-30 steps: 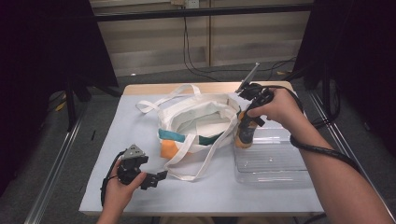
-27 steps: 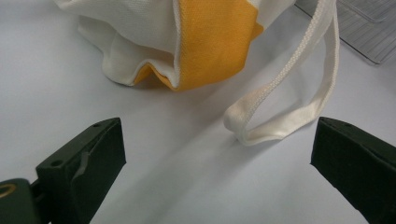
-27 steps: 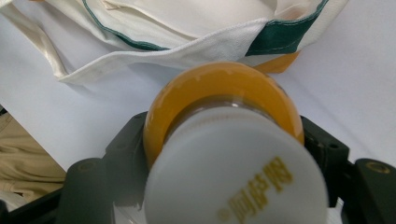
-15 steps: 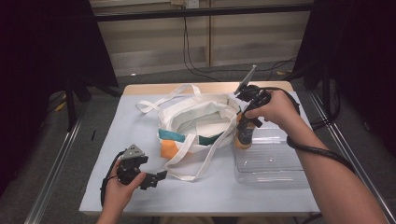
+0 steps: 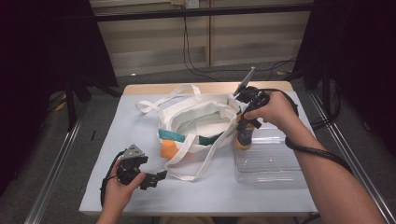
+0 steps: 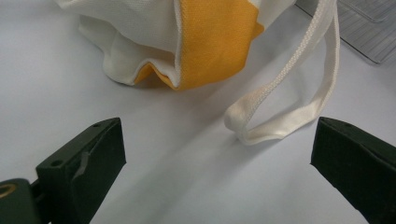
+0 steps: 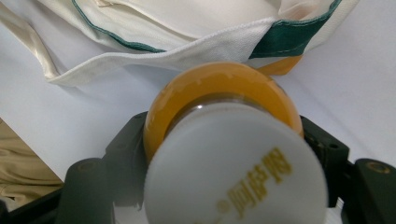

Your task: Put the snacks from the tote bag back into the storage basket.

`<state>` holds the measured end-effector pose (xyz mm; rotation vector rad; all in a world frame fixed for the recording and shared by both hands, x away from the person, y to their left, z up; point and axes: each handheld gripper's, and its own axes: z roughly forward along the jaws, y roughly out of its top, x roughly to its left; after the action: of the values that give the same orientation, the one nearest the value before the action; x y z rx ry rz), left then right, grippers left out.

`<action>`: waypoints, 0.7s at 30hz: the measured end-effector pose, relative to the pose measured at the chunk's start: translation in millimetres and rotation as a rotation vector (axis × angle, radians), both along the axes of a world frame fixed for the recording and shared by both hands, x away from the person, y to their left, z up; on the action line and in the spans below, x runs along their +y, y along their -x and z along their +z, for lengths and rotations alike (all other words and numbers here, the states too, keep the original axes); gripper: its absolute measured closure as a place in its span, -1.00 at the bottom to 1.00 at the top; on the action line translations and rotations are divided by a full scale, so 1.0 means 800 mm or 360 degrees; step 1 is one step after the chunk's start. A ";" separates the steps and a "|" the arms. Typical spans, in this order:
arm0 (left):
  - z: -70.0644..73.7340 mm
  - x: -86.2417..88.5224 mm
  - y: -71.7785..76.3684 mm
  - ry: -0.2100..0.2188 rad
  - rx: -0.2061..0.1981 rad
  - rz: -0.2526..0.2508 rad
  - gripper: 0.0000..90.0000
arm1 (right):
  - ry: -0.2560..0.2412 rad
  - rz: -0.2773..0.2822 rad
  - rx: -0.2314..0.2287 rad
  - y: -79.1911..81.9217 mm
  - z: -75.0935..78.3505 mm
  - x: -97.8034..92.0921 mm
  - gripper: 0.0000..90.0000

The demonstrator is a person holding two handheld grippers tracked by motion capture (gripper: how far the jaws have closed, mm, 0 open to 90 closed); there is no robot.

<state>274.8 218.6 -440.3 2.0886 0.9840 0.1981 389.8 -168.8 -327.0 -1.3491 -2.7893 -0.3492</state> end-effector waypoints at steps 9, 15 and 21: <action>0.000 0.000 0.000 0.0001 -0.0007 0.0003 -0.94 | 0.0014 0.0026 -0.0012 -0.002 -0.006 0.003 -0.32; 0.000 0.000 0.000 0.0005 -0.0004 0.0008 -0.94 | 0.0022 0.0014 0.0002 -0.001 -0.008 0.004 -0.32; 0.000 0.000 0.000 0.0006 -0.0007 0.0010 -0.94 | 0.0018 0.0026 -0.0013 -0.001 -0.010 0.004 -0.32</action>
<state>274.6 218.3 -440.2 2.0810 0.9879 0.2039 390.8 -165.9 -334.6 -1.3292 -2.8116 -0.3400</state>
